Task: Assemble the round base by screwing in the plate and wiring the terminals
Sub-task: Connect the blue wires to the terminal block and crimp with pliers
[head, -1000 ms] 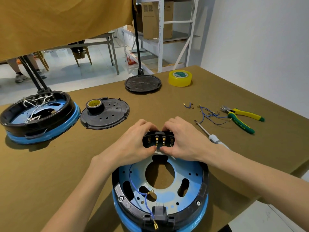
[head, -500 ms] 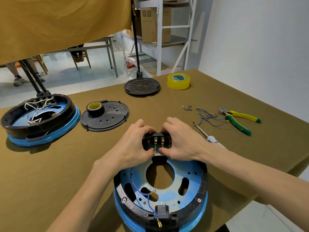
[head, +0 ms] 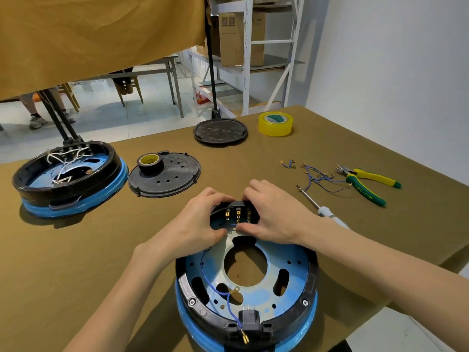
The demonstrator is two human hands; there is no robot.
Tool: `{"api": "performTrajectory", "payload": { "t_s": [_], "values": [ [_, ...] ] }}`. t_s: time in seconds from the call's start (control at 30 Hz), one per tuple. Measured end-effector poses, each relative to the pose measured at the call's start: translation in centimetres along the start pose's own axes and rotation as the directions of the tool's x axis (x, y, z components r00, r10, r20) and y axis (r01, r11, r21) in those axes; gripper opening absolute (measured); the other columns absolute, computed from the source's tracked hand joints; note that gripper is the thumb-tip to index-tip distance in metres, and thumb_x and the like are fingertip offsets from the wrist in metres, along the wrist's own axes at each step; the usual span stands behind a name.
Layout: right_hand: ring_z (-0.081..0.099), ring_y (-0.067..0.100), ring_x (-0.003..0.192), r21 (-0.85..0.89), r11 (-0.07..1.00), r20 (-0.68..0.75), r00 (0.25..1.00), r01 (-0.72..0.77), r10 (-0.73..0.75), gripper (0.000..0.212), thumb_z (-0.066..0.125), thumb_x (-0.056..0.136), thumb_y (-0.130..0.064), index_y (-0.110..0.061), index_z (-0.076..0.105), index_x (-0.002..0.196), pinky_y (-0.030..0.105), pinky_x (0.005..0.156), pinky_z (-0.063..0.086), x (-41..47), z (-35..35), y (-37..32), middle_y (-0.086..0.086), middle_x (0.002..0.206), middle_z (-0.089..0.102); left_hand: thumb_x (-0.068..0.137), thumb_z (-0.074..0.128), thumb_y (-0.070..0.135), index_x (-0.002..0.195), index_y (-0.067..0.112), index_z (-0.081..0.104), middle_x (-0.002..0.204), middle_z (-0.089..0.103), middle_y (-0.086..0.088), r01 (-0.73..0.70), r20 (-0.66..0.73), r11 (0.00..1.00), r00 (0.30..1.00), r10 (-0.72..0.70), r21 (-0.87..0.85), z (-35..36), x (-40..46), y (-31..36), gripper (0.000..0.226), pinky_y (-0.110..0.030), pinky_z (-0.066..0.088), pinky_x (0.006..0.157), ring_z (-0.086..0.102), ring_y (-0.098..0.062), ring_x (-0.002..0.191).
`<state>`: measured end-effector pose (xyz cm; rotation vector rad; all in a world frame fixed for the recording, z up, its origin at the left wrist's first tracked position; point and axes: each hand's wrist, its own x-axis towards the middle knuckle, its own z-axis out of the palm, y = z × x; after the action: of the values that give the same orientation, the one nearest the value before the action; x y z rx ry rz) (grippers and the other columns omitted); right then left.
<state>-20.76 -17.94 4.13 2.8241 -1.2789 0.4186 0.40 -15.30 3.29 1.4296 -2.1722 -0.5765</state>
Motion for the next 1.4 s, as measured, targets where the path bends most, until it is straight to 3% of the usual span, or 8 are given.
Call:
{"api": "performTrajectory", "payload": {
  "t_s": [0.1, 0.37, 0.53, 0.87, 1.07, 1.27, 1.4],
  "values": [
    [0.044, 0.017, 0.089, 0.045, 0.999, 0.000, 1.000, -0.007, 0.007, 0.046, 0.072, 0.087, -0.055, -0.015, 0.055, 0.103, 0.029, 0.078, 0.040, -0.1, 0.0, 0.1, -0.002, 0.100, 0.049, 0.085, 0.081, 0.016, 0.140, 0.025, 0.058, 0.121, 0.052, 0.015, -0.009, -0.026, 1.000, 1.000, 0.009, -0.024, 0.2, -0.2, -0.1, 0.061, 0.000, 0.037, 0.088, 0.052, 0.001, 0.113],
    [0.043, 0.017, 0.087, -0.033, 0.999, -0.009, 1.000, 0.019, -0.019, 0.047, 0.067, 0.088, -0.058, -0.015, 0.054, 0.104, 0.031, 0.079, 0.041, 0.0, 0.3, 0.1, 0.000, 0.099, 0.050, 0.083, 0.084, 0.019, 0.137, 0.025, 0.059, 0.120, 0.053, 0.016, -0.013, -0.052, 1.000, 0.999, 0.013, -0.011, 0.4, 0.0, -0.1, 0.059, -0.006, 0.041, 0.090, 0.055, -0.001, 0.112],
    [0.048, 0.017, 0.095, 0.059, 0.998, 0.032, 0.999, 0.005, -0.007, 0.053, 0.069, 0.088, -0.057, -0.018, 0.057, 0.121, 0.033, 0.084, 0.044, 0.2, 0.1, 0.3, -0.002, 0.108, 0.052, 0.083, 0.084, 0.022, 0.134, 0.026, 0.061, 0.117, 0.052, 0.018, -0.014, -0.047, 1.000, 0.999, 0.014, -0.014, 0.6, 0.3, -0.1, 0.056, -0.013, 0.045, 0.092, 0.056, -0.002, 0.110],
    [0.047, 0.018, 0.090, 0.014, 0.998, 0.047, 0.997, 0.054, -0.055, 0.047, 0.065, 0.090, -0.056, -0.016, 0.066, 0.113, 0.036, 0.079, 0.045, 0.5, -0.1, 0.2, -0.001, 0.104, 0.047, 0.081, 0.084, 0.023, 0.127, 0.027, 0.059, 0.116, 0.053, 0.017, -0.031, -0.078, 0.999, 0.996, 0.032, 0.022, 1.1, 0.5, -0.4, 0.053, -0.011, 0.046, 0.084, 0.055, 0.001, 0.104],
    [0.047, 0.016, 0.086, -0.015, 0.998, 0.018, 0.998, 0.061, -0.061, 0.045, 0.065, 0.089, -0.057, -0.019, 0.068, 0.112, 0.035, 0.076, 0.042, 0.4, -0.1, 0.0, -0.002, 0.102, 0.049, 0.082, 0.083, 0.027, 0.127, 0.027, 0.059, 0.115, 0.052, 0.017, -0.042, -0.083, 0.998, 0.996, 0.046, 0.051, 1.2, 0.6, -0.5, 0.051, -0.018, 0.051, 0.089, 0.056, -0.002, 0.104],
    [0.044, 0.014, 0.091, 0.213, 0.977, 0.077, 0.997, 0.002, -0.019, 0.043, 0.072, 0.085, -0.041, -0.020, 0.066, 0.122, 0.029, 0.076, 0.044, -0.2, -0.4, 0.7, -0.002, 0.100, 0.044, 0.083, 0.082, 0.041, 0.124, 0.028, 0.061, 0.112, 0.053, 0.017, -0.054, -0.093, 0.994, 0.994, 0.064, 0.097, 1.1, 0.4, 0.0, 0.048, -0.026, 0.056, 0.089, 0.057, -0.003, 0.101],
    [0.043, 0.014, 0.094, 0.216, 0.976, 0.091, 0.996, 0.002, -0.022, 0.044, 0.074, 0.083, -0.035, -0.020, 0.065, 0.123, 0.031, 0.079, 0.047, -0.2, -0.3, 0.9, -0.002, 0.103, 0.043, 0.082, 0.083, 0.041, 0.121, 0.028, 0.062, 0.110, 0.053, 0.016, -0.056, -0.099, 0.987, 0.993, 0.072, 0.148, 1.1, 0.6, 0.2, 0.046, -0.033, 0.057, 0.086, 0.058, -0.006, 0.098]
  ]
}}
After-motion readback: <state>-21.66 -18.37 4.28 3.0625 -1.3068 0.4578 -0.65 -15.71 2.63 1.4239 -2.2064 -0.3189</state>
